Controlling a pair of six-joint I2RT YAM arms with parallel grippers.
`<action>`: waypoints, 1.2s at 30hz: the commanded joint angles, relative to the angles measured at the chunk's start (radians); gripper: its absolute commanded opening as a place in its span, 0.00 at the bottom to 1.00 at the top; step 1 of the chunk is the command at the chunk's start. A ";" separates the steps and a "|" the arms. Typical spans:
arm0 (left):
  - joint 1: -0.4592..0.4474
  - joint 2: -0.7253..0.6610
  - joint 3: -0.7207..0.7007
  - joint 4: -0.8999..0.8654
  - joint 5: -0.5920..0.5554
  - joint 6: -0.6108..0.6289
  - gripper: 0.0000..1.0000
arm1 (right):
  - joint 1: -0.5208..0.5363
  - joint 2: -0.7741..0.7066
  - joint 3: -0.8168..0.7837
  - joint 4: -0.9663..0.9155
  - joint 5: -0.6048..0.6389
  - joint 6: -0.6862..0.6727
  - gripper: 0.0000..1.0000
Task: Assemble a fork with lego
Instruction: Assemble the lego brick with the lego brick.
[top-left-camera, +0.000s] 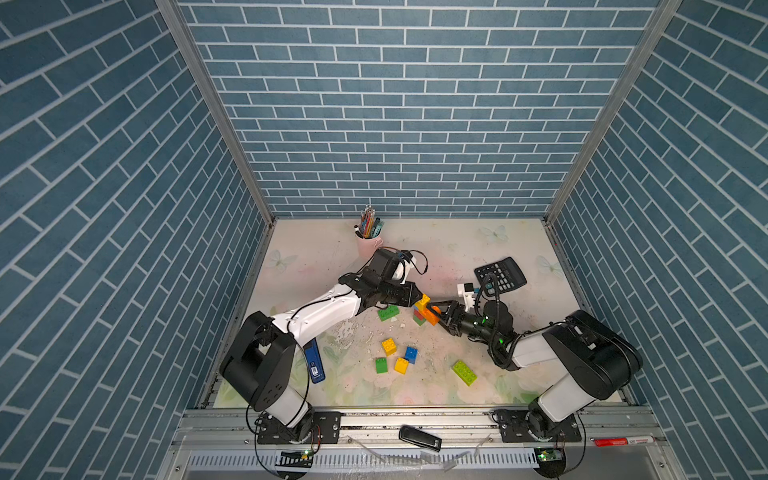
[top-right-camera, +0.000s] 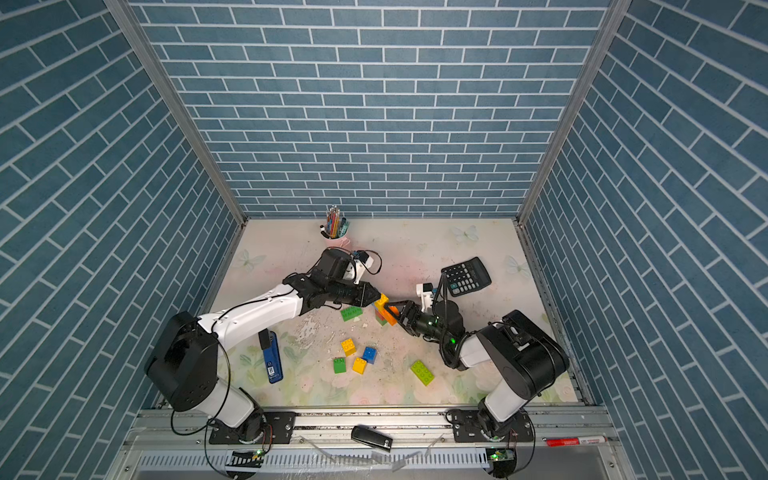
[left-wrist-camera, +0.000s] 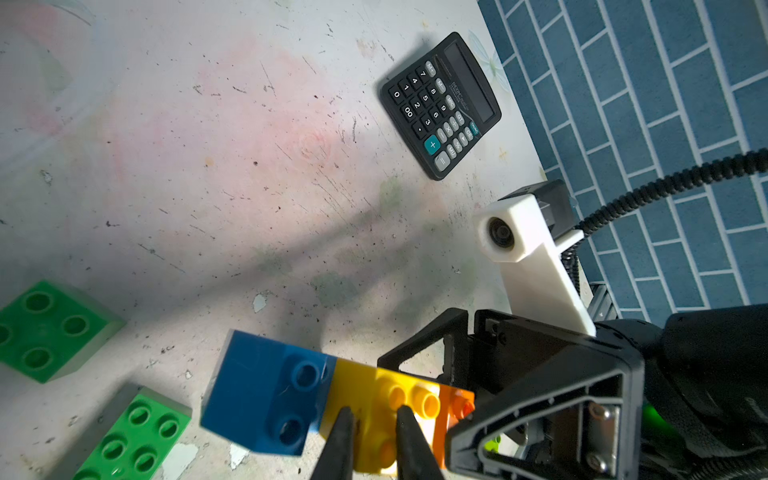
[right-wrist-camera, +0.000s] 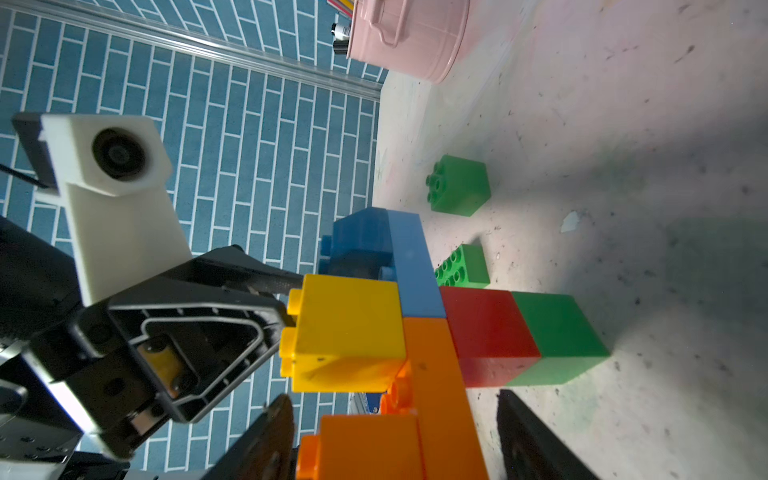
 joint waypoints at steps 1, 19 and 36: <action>0.004 0.000 -0.007 -0.053 -0.009 -0.002 0.20 | 0.004 0.009 0.010 0.054 -0.030 0.022 0.77; 0.005 -0.001 -0.018 -0.050 -0.015 -0.002 0.19 | 0.004 0.053 0.004 0.070 -0.020 0.035 0.56; 0.004 -0.006 -0.021 -0.044 -0.011 -0.004 0.19 | -0.023 -0.189 0.061 -0.425 0.052 -0.264 0.91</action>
